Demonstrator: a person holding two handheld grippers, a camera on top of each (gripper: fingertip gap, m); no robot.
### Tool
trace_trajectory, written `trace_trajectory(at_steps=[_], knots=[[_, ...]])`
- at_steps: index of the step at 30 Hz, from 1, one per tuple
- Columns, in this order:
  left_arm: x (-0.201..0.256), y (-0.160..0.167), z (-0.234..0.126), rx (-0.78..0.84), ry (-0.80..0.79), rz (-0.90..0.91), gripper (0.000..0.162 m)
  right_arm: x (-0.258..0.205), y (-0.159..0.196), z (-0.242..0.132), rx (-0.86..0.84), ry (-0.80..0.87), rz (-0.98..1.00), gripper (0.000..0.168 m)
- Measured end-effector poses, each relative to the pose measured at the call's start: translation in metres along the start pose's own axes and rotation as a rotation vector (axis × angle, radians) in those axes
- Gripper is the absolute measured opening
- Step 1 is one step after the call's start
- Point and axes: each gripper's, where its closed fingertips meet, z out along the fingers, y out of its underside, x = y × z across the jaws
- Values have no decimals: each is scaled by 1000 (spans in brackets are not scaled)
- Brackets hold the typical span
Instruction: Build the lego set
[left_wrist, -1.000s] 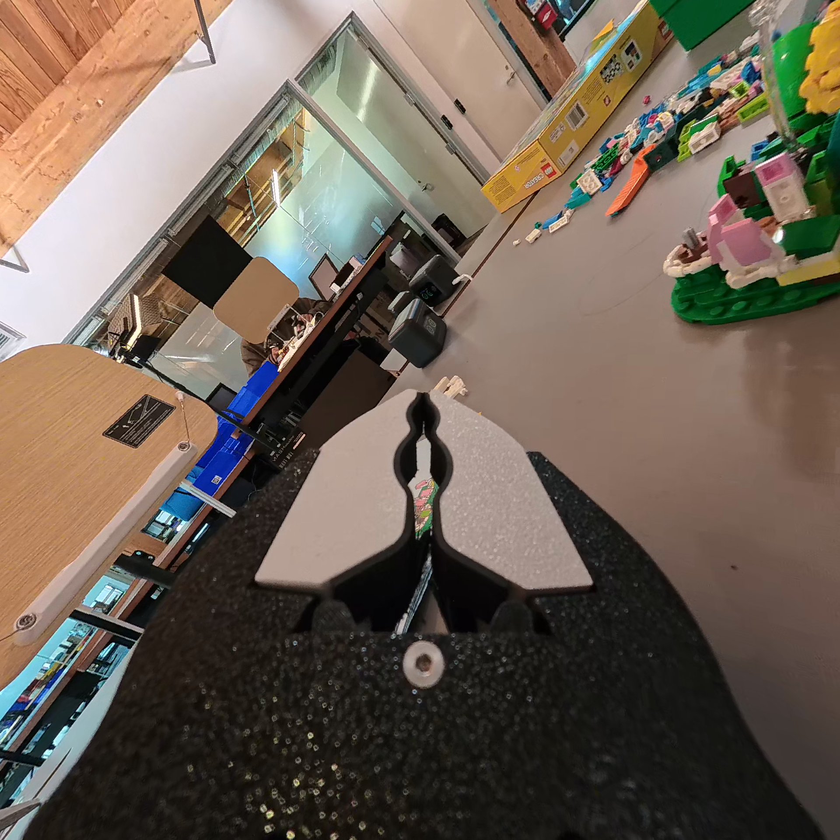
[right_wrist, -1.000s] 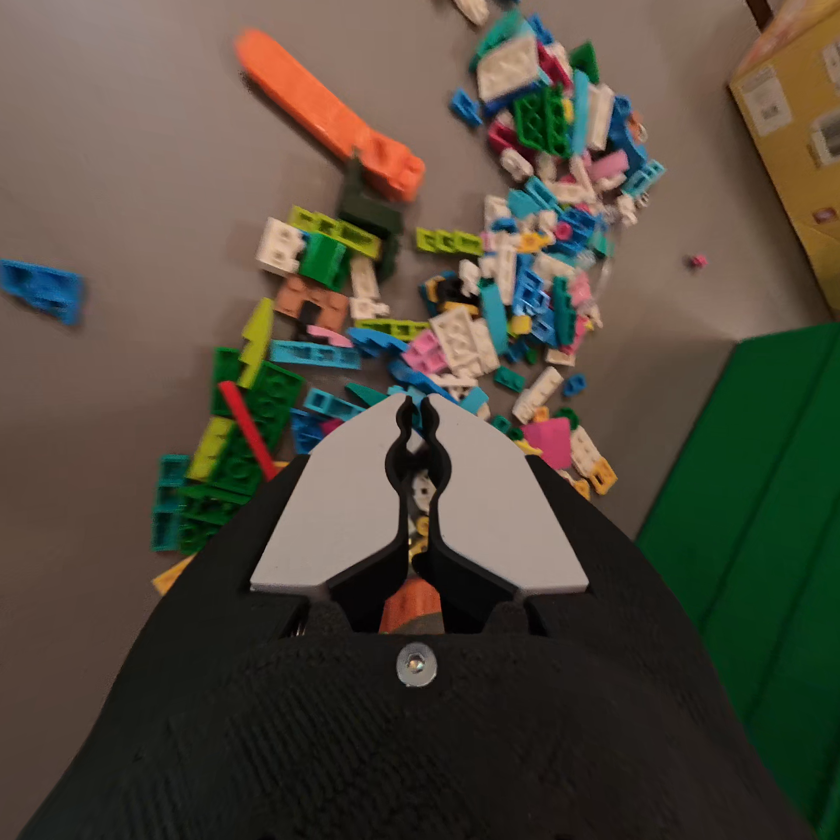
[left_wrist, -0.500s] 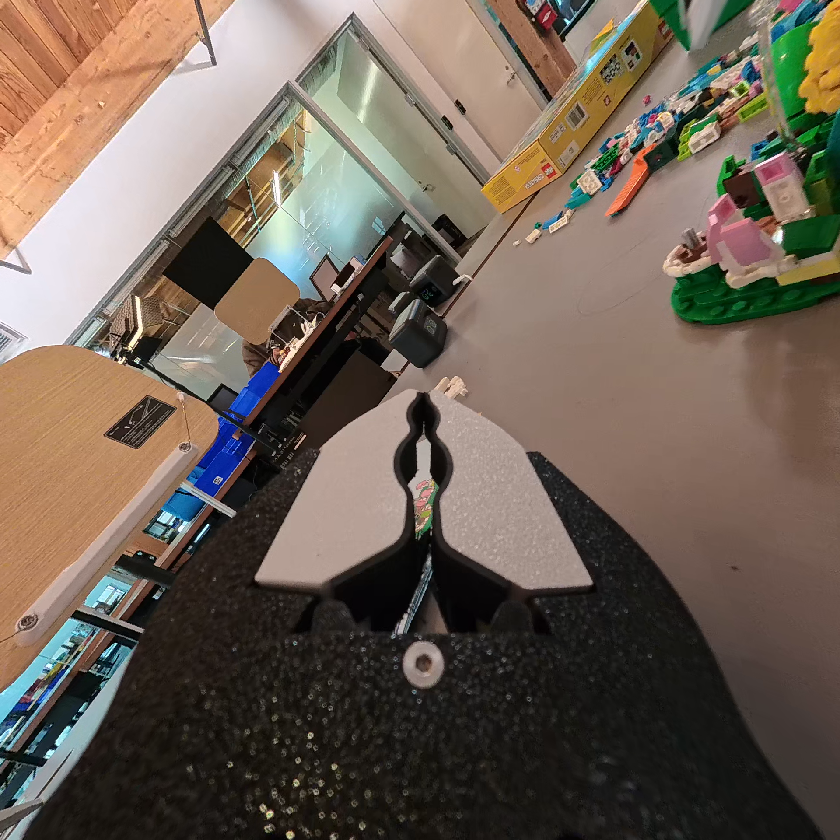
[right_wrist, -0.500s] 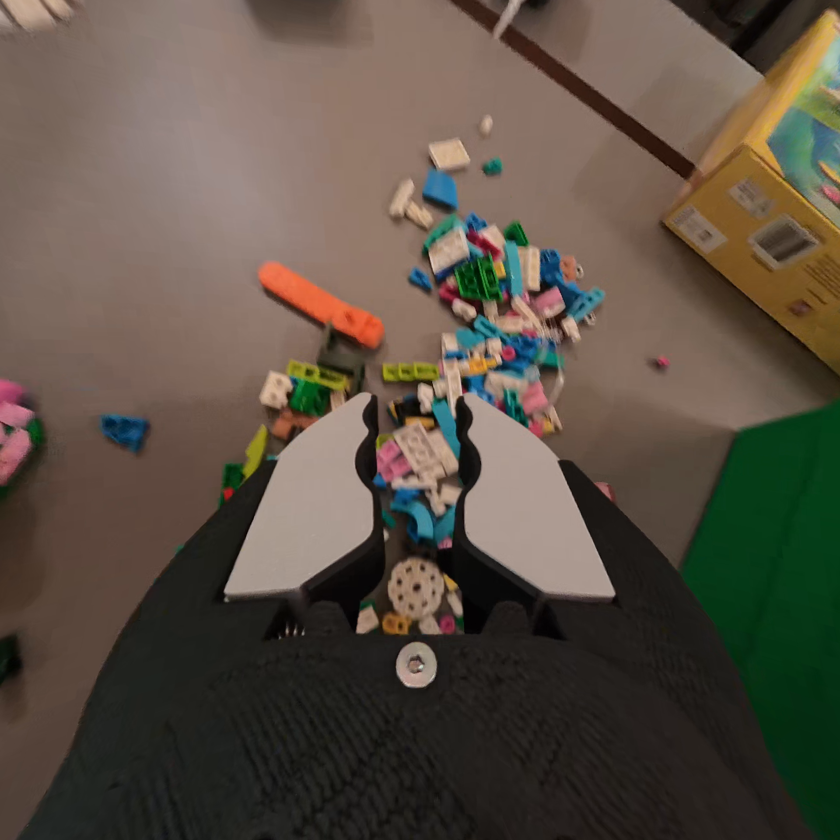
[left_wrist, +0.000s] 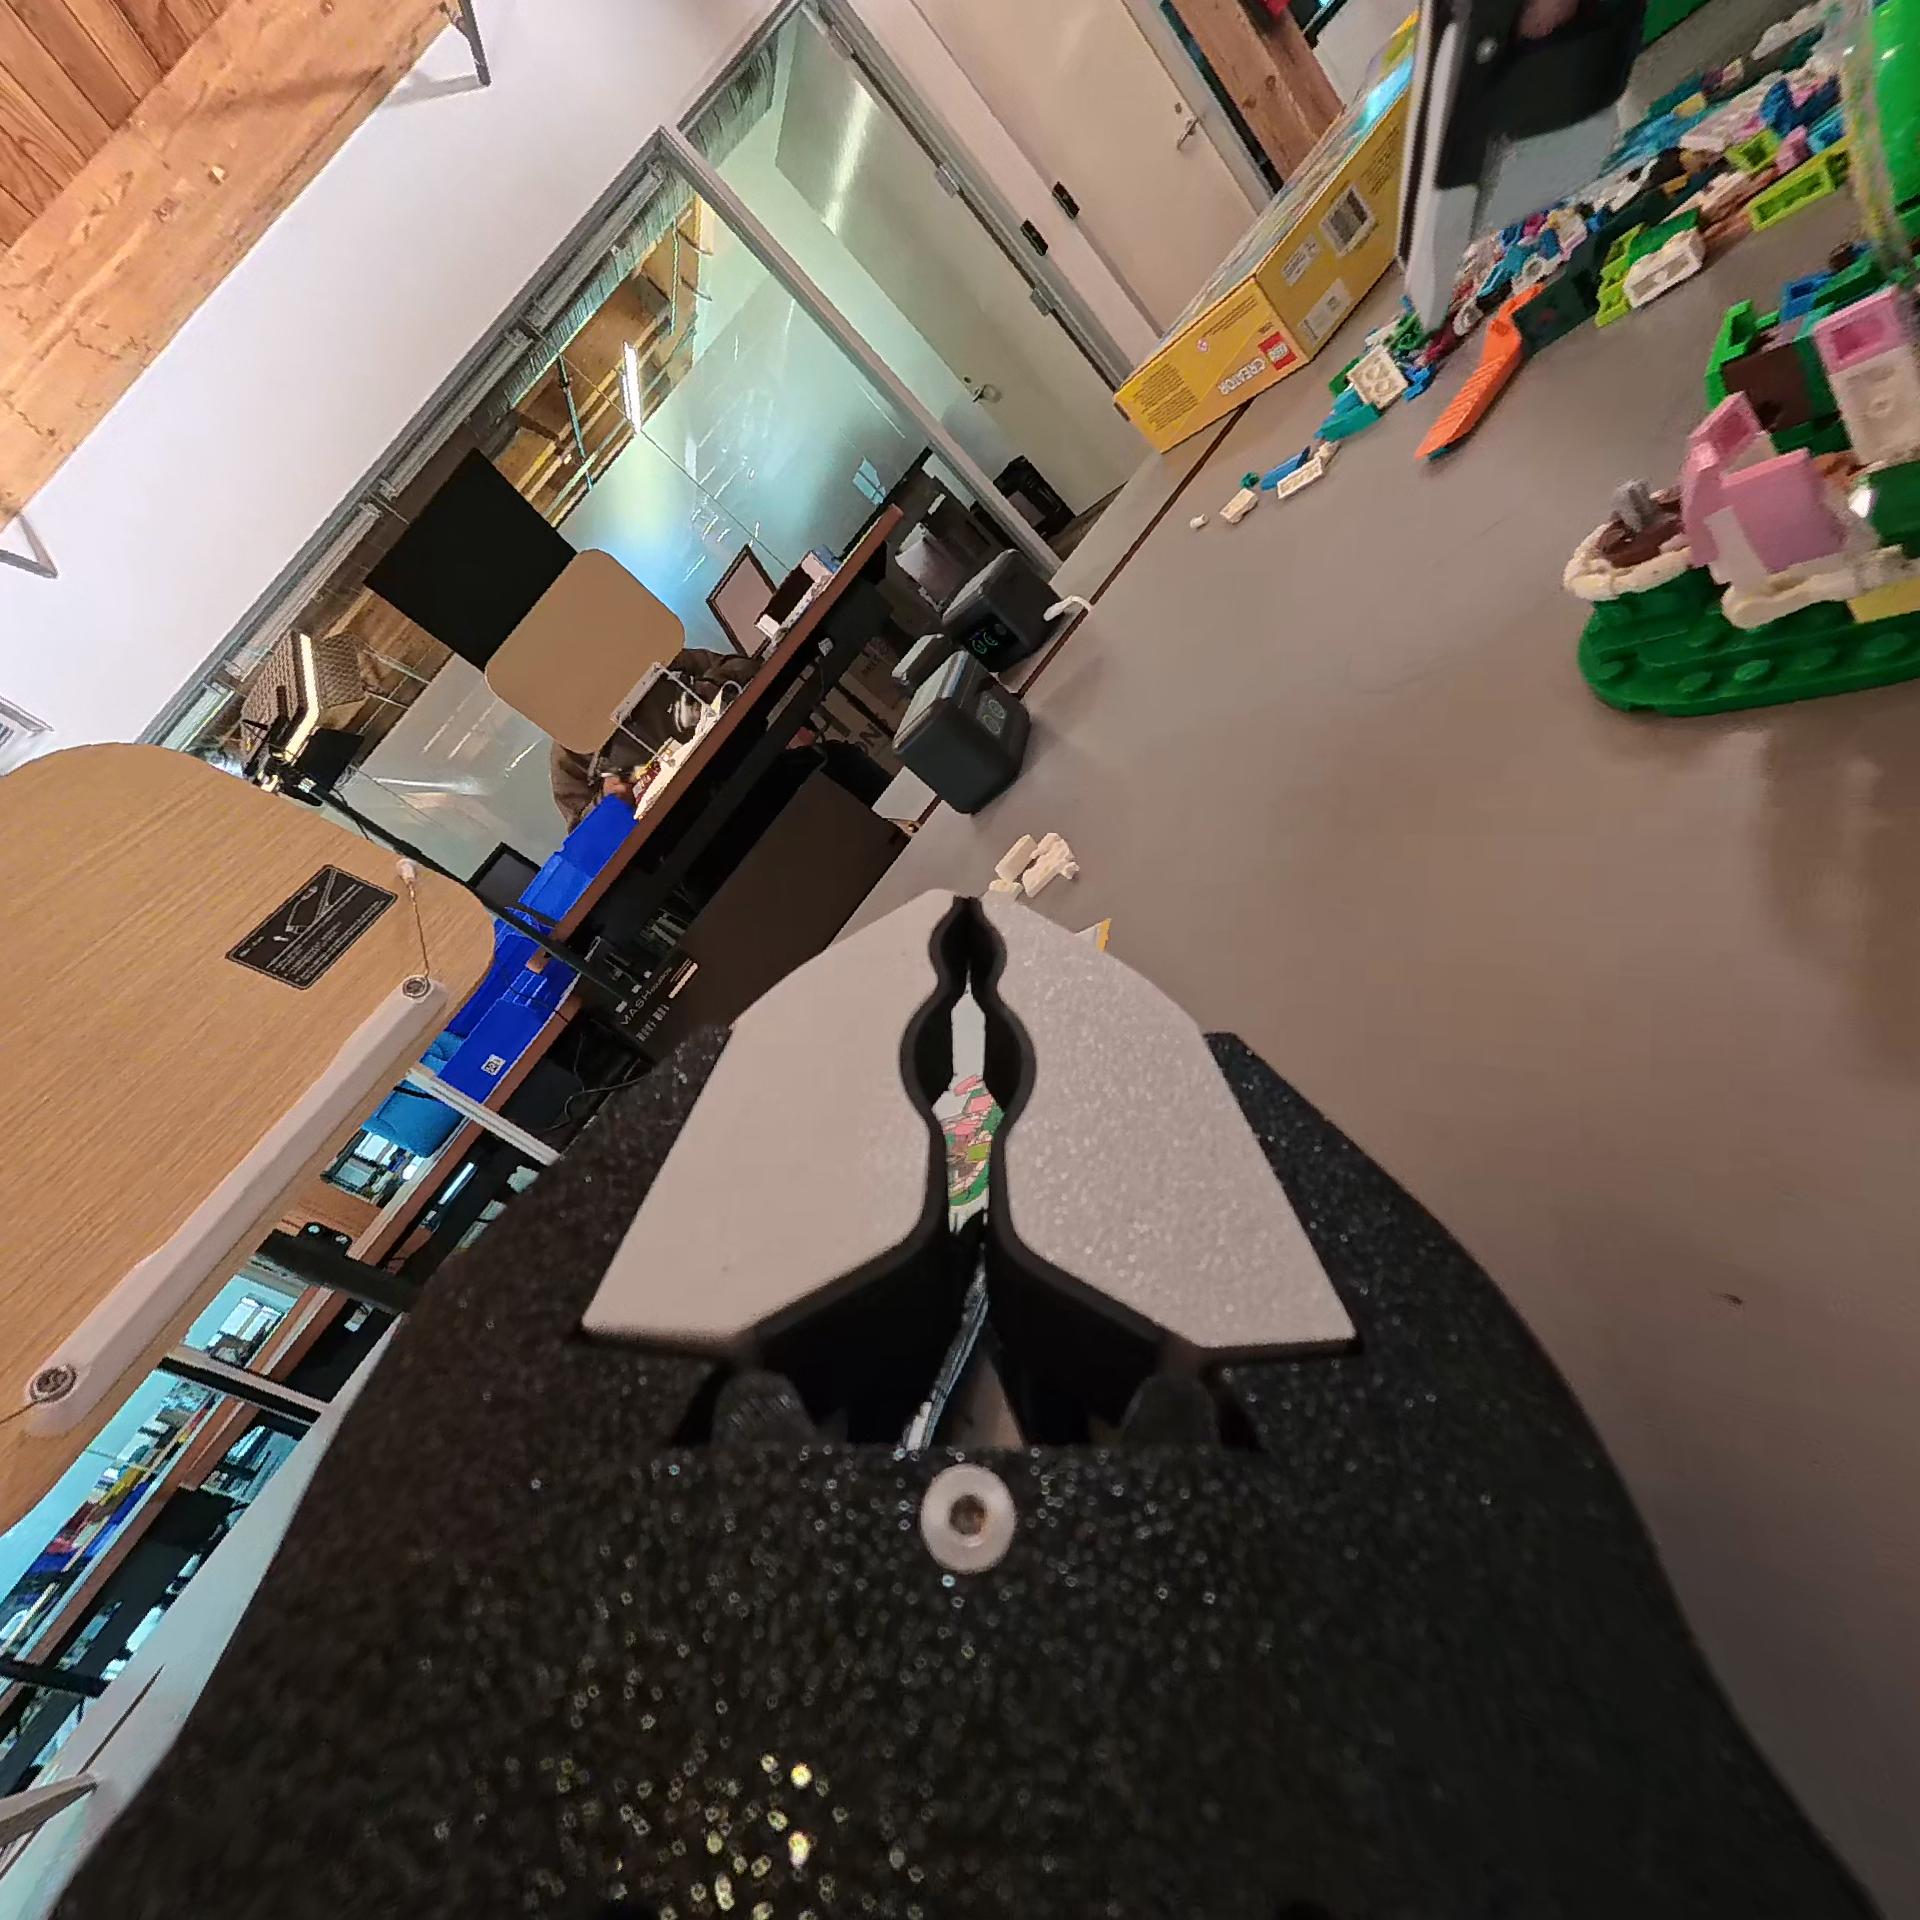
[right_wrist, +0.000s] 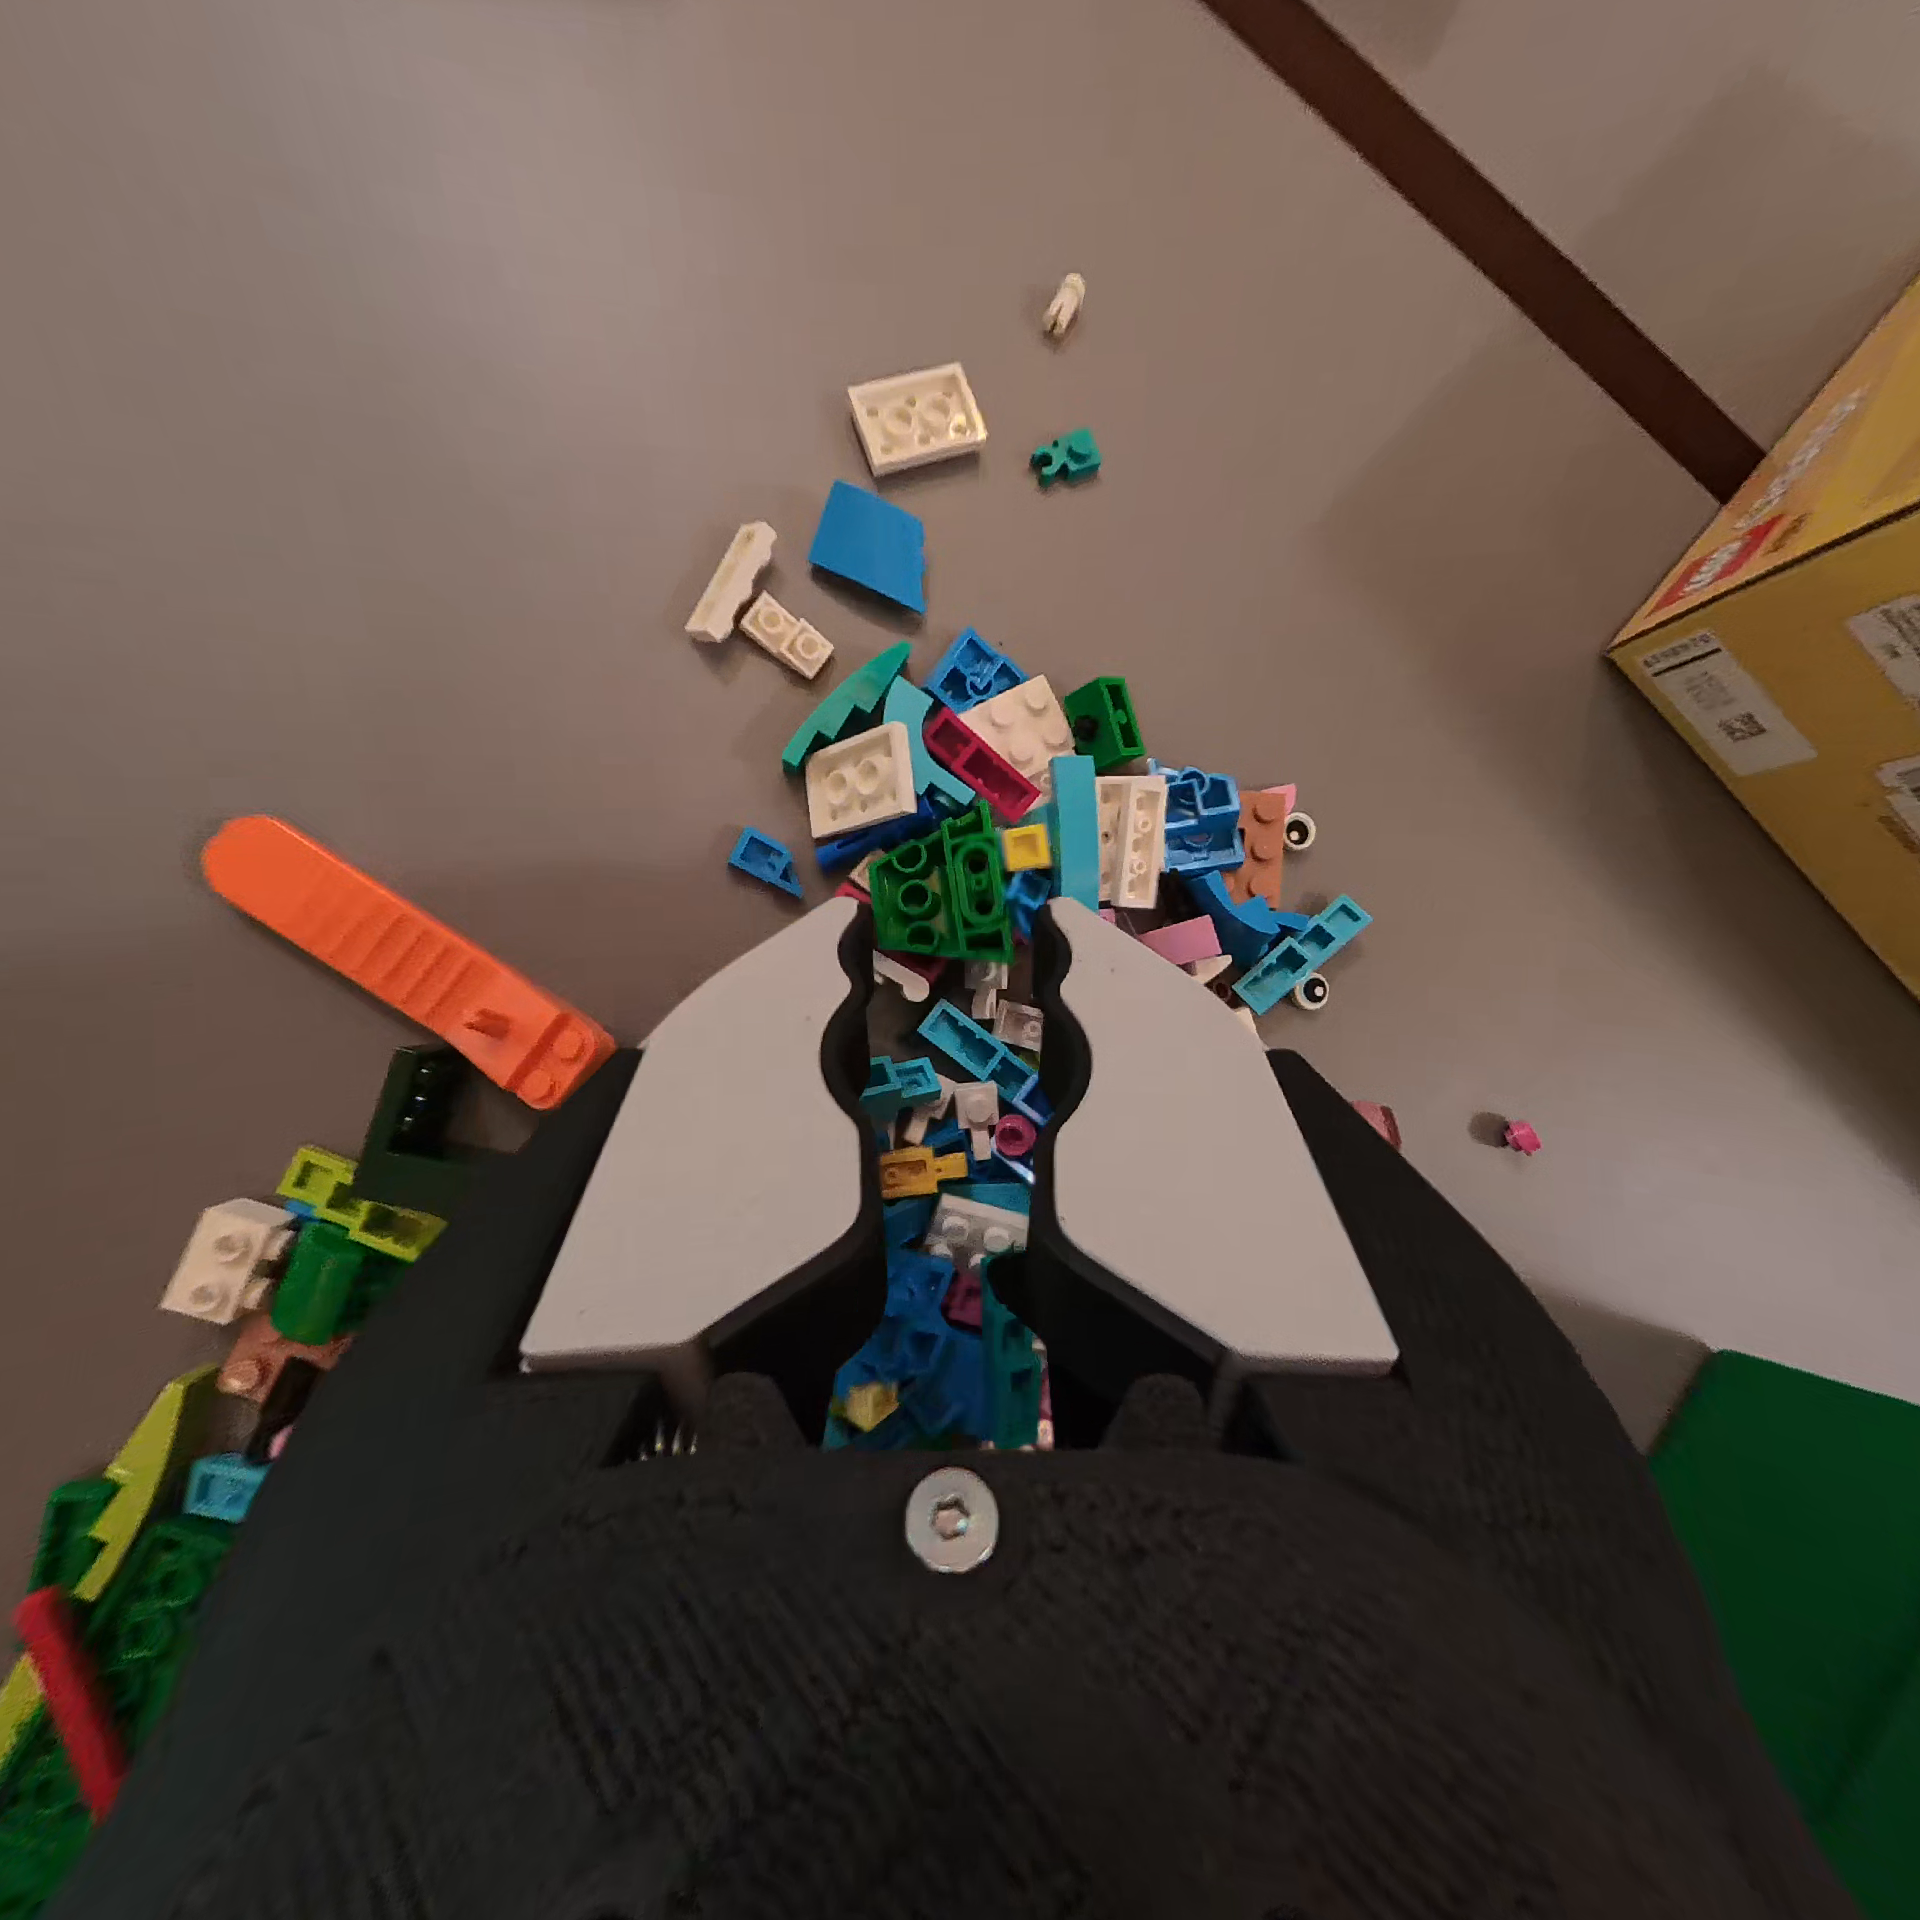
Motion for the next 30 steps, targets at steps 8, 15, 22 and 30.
trace_trajectory(at_steps=[8, 15, 22, 30], knots=[[-1, 4, 0, -19, 4, -17, 0, -34, 5, 2, -8, -196, -104, 25], [-2, 6, -1, -34, 3, -32, 0, -9, 2, -11, 0, -117, -139, 25], [-2, 9, -3, -46, 4, -34, 0, 31, -11, -14, 77, 29, -38, 22], [-1, 10, -2, -54, 15, -32, 0, 35, -26, 13, 35, -124, -38, 21]])
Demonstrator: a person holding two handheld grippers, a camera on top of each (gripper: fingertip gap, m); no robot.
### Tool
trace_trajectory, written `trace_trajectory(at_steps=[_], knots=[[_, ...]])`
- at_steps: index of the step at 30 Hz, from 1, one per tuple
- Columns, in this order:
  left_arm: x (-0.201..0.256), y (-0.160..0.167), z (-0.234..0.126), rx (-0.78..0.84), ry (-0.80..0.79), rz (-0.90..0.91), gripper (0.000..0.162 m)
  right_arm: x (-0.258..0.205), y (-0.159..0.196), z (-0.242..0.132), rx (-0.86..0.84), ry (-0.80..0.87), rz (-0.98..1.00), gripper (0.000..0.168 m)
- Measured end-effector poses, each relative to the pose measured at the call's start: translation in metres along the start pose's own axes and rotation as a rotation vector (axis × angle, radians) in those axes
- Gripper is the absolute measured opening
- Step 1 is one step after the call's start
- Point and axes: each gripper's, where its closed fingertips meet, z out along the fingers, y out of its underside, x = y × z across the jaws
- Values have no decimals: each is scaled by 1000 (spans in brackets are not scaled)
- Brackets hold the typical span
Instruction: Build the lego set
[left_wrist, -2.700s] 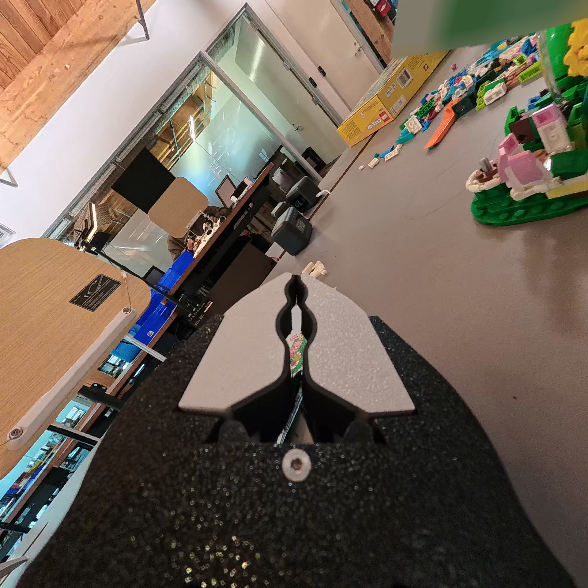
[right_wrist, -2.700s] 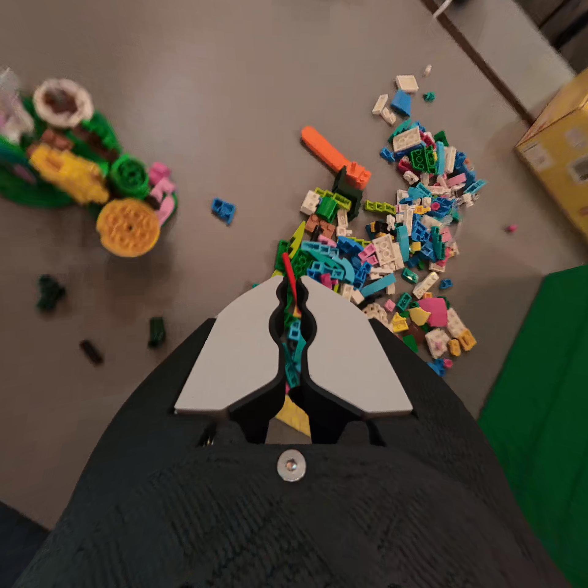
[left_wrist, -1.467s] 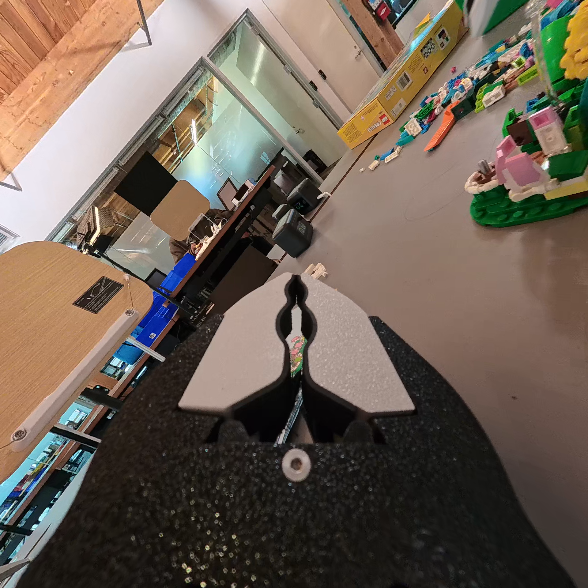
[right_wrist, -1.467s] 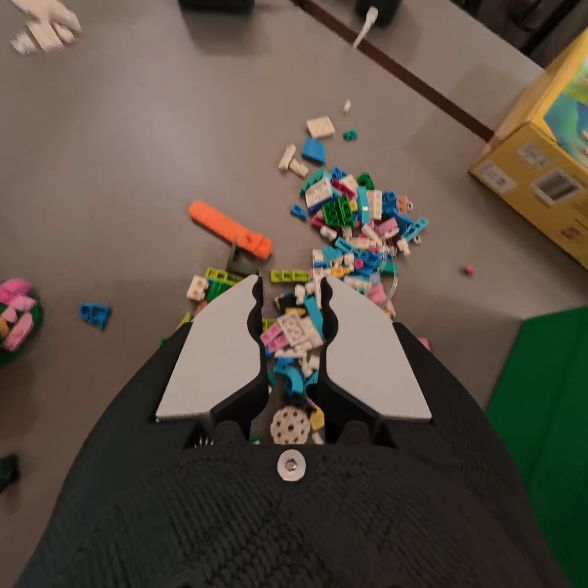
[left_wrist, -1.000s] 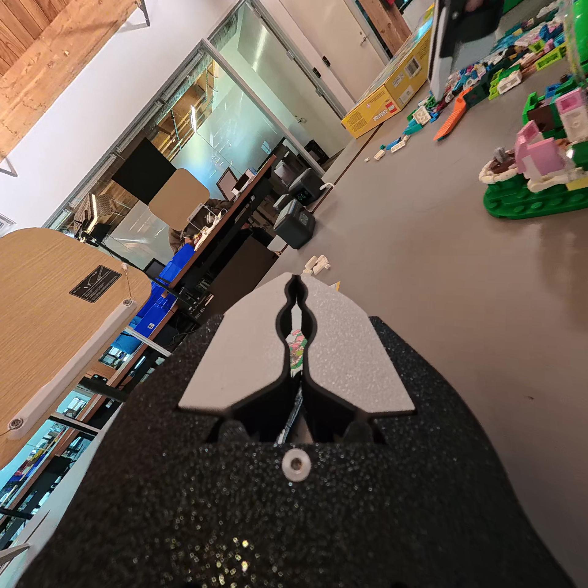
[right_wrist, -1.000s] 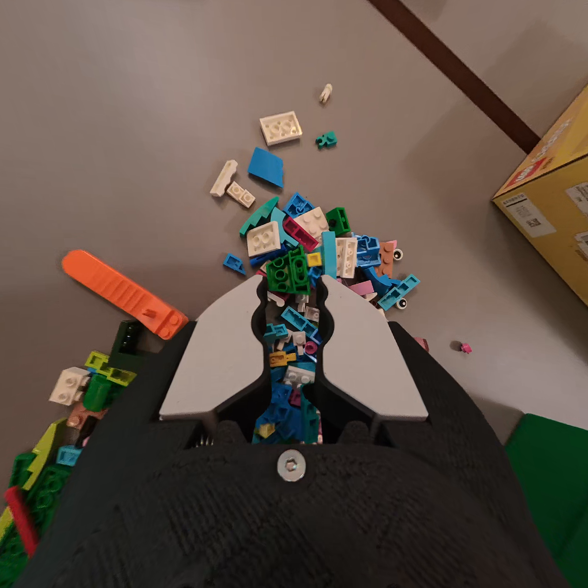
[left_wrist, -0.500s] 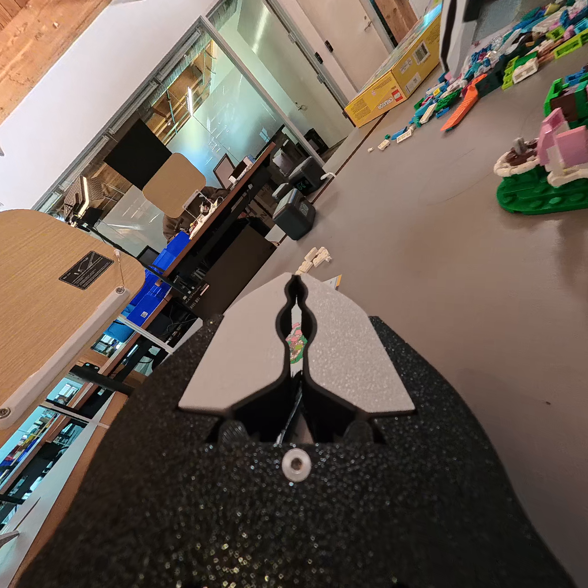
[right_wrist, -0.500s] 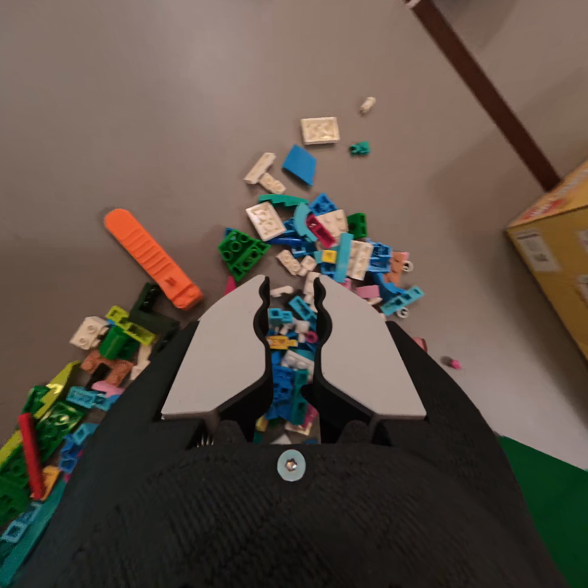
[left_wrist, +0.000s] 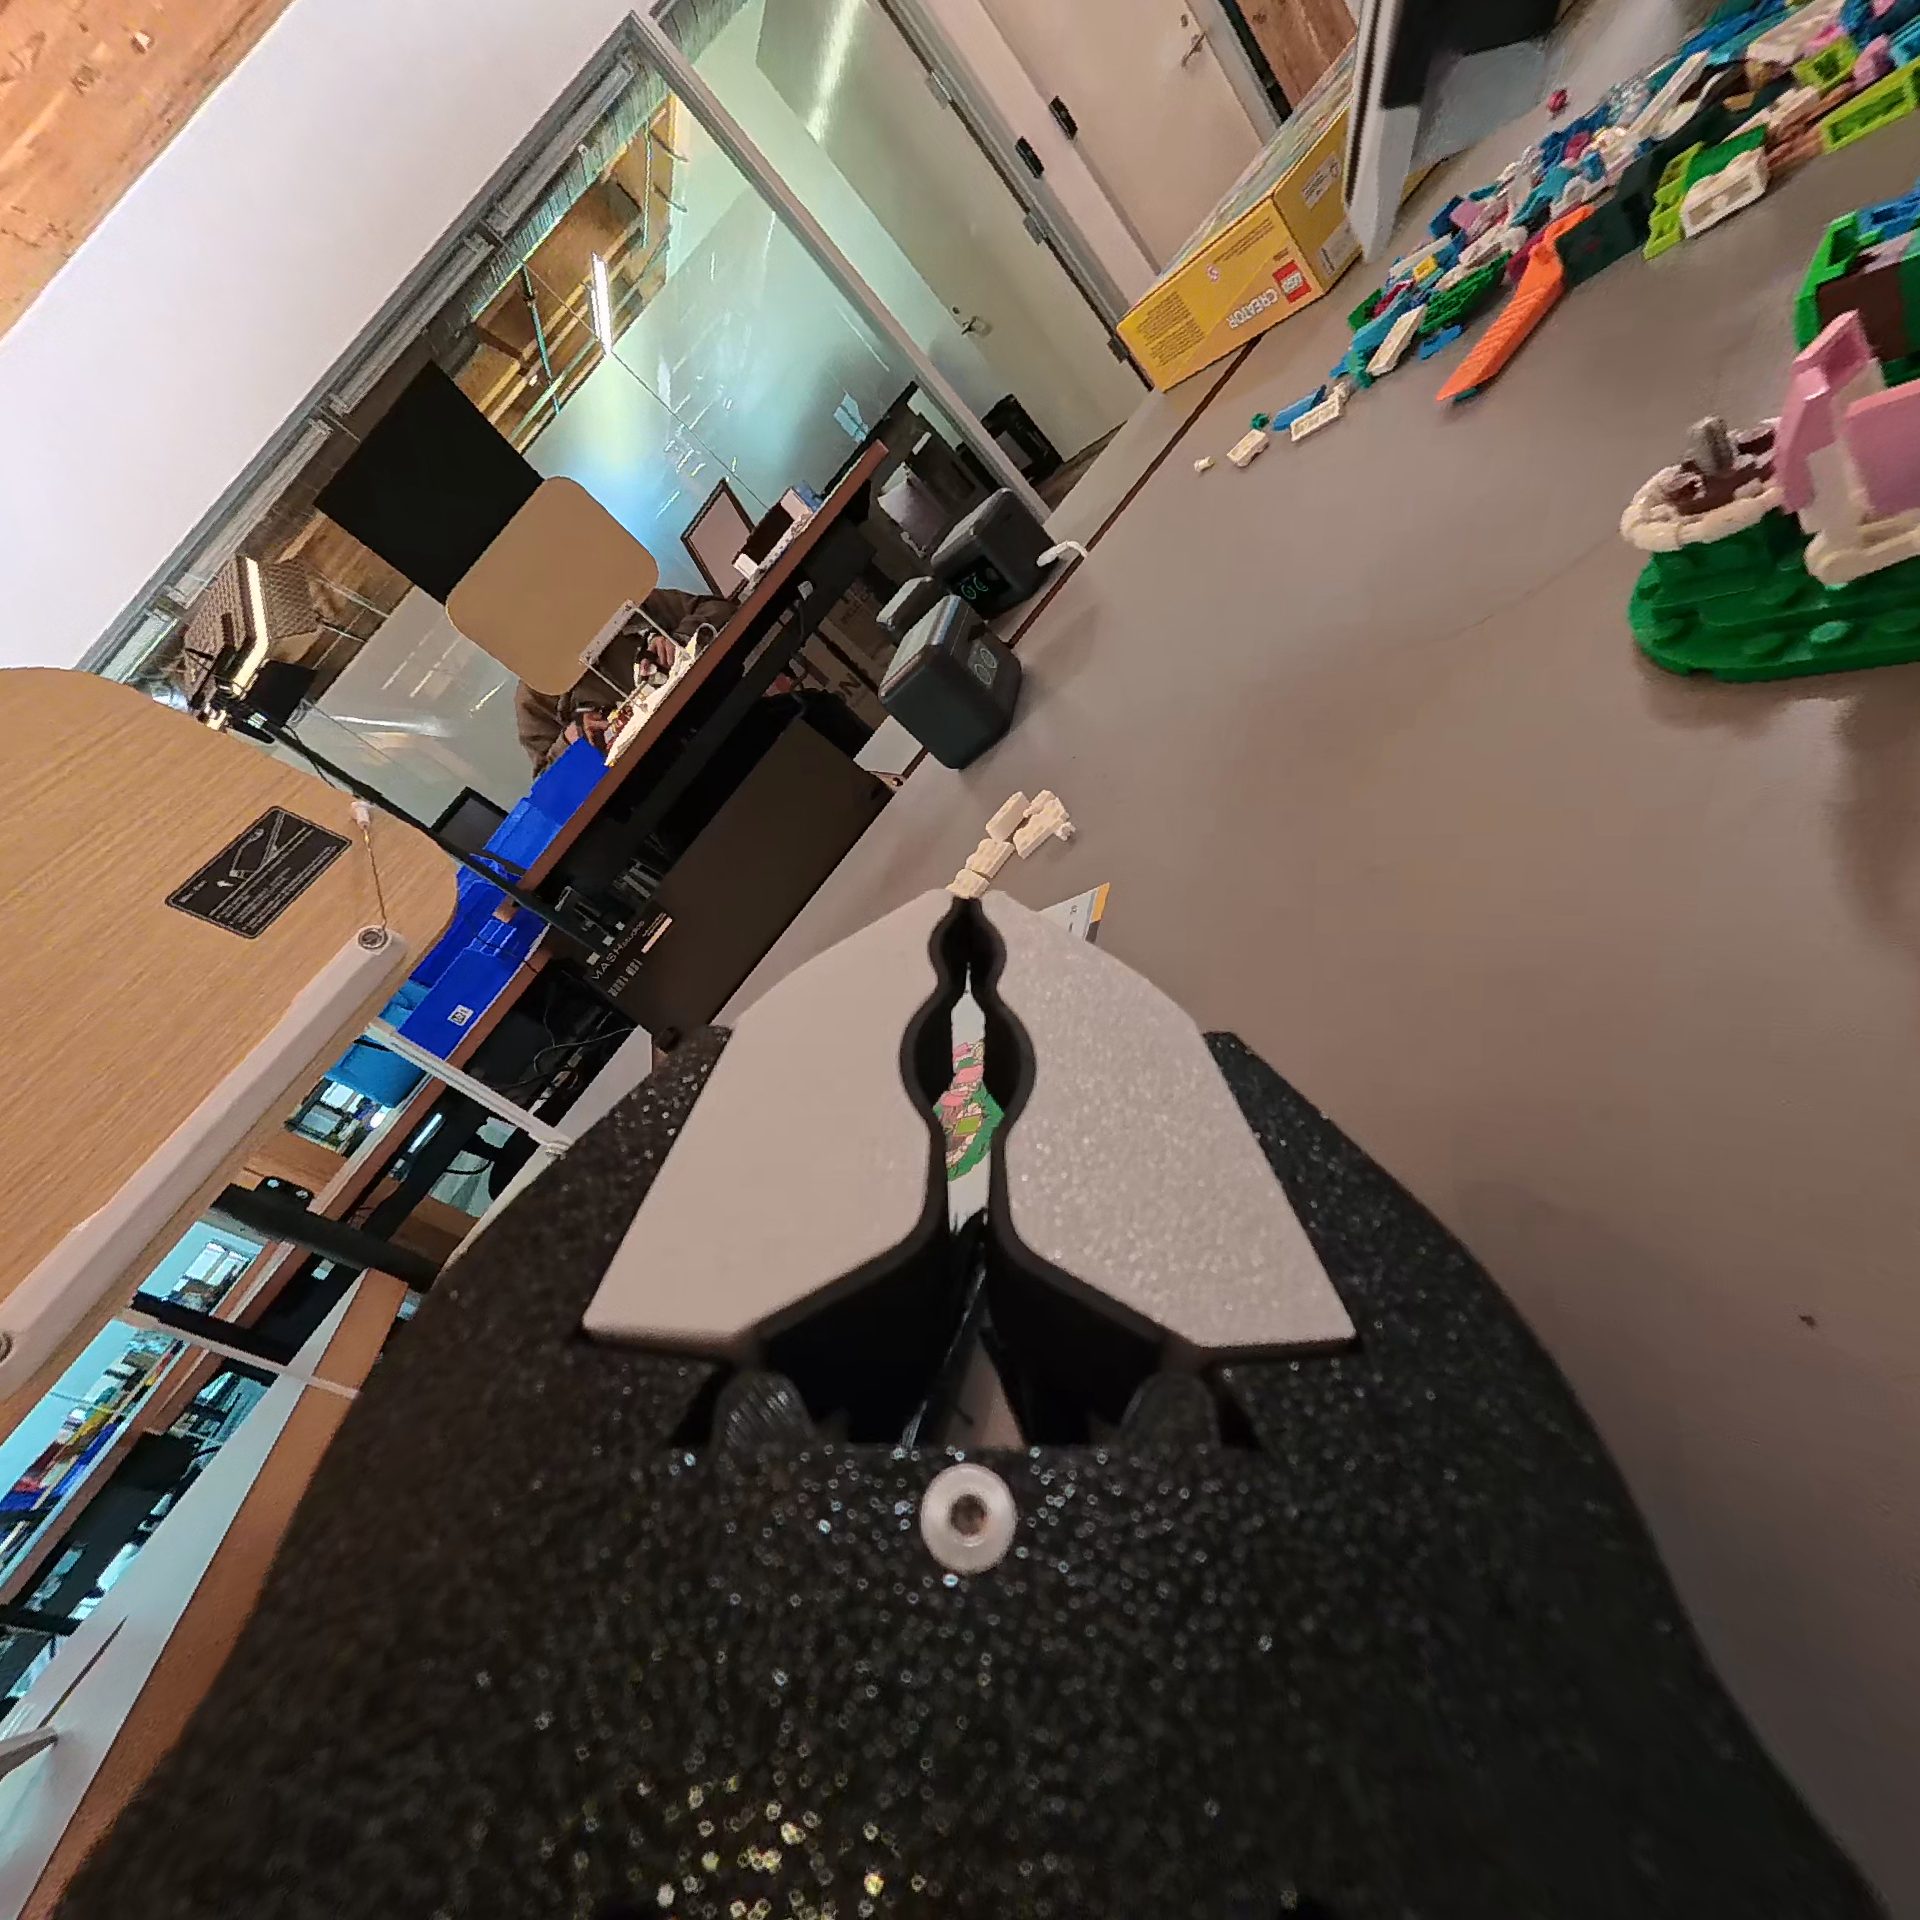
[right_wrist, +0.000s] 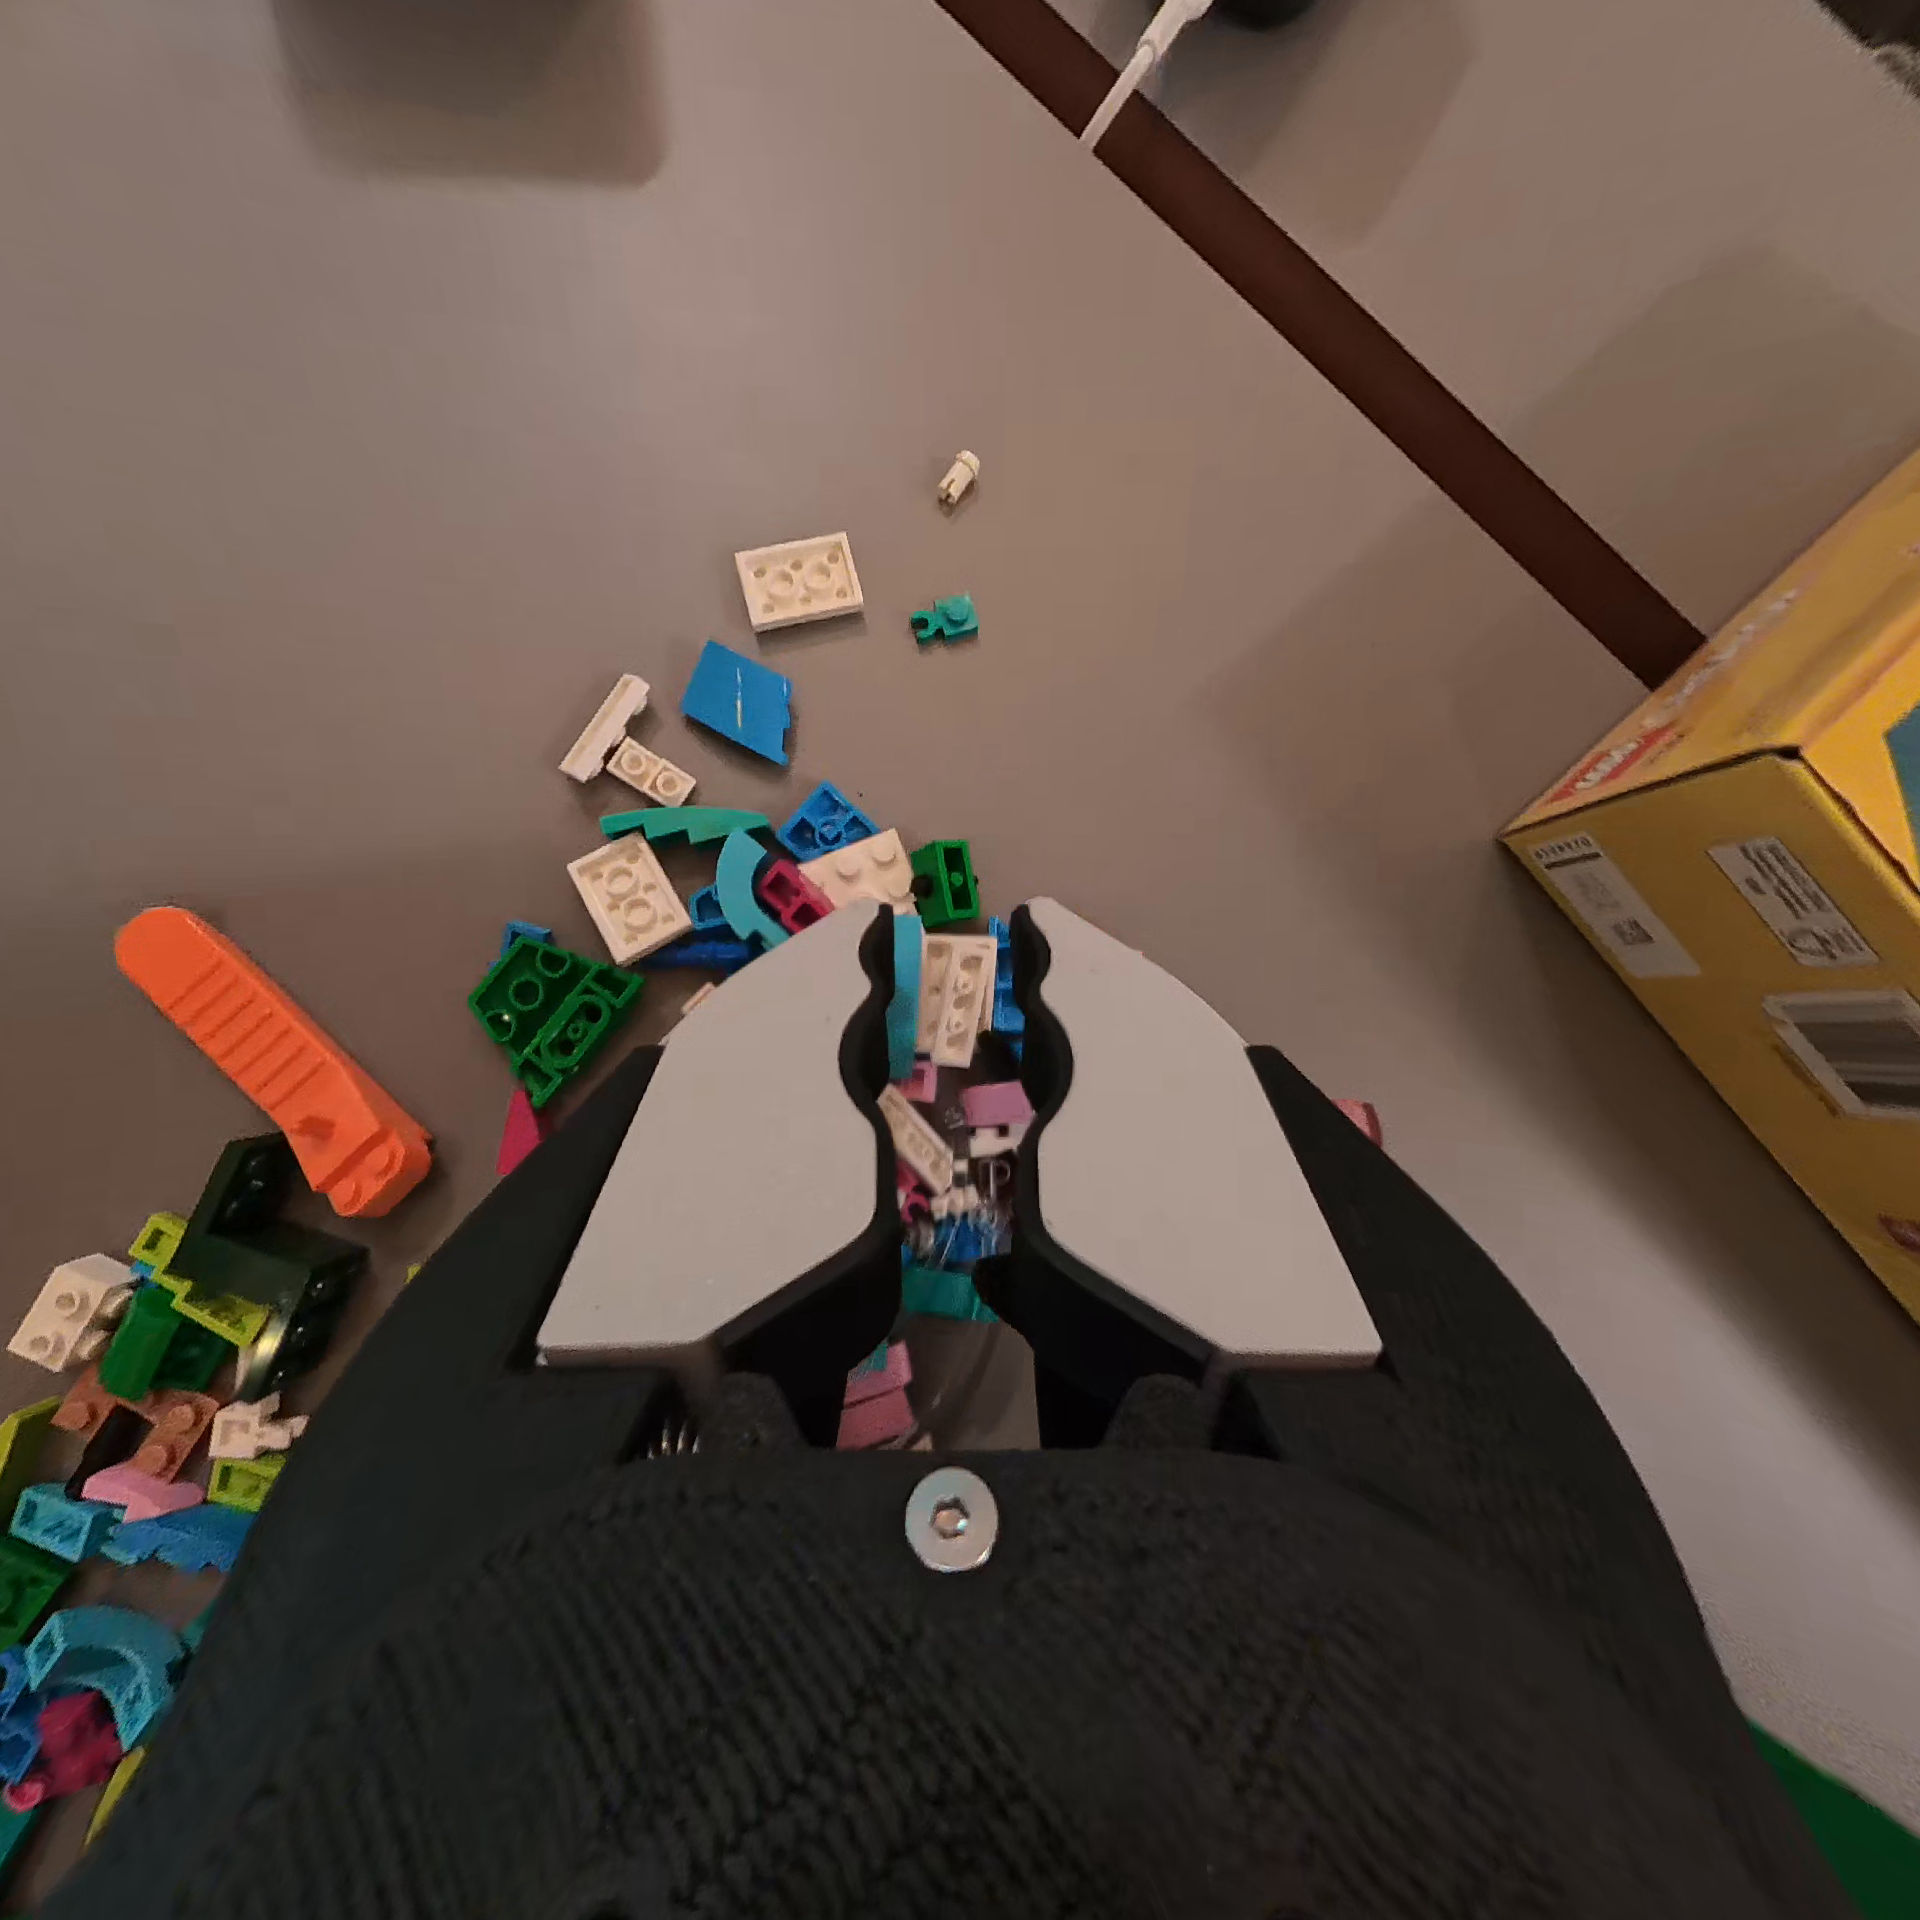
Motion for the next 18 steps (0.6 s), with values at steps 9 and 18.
trace_trajectory(at_steps=[9, 18], knots=[[-1, 2, 0, -5, 1, -5, 0, 0, 4, 22, -158, -105, -27, 12], [-1, 1, 0, -1, 1, -4, 0, -40, -33, -3, 157, 59, -571, 10]])
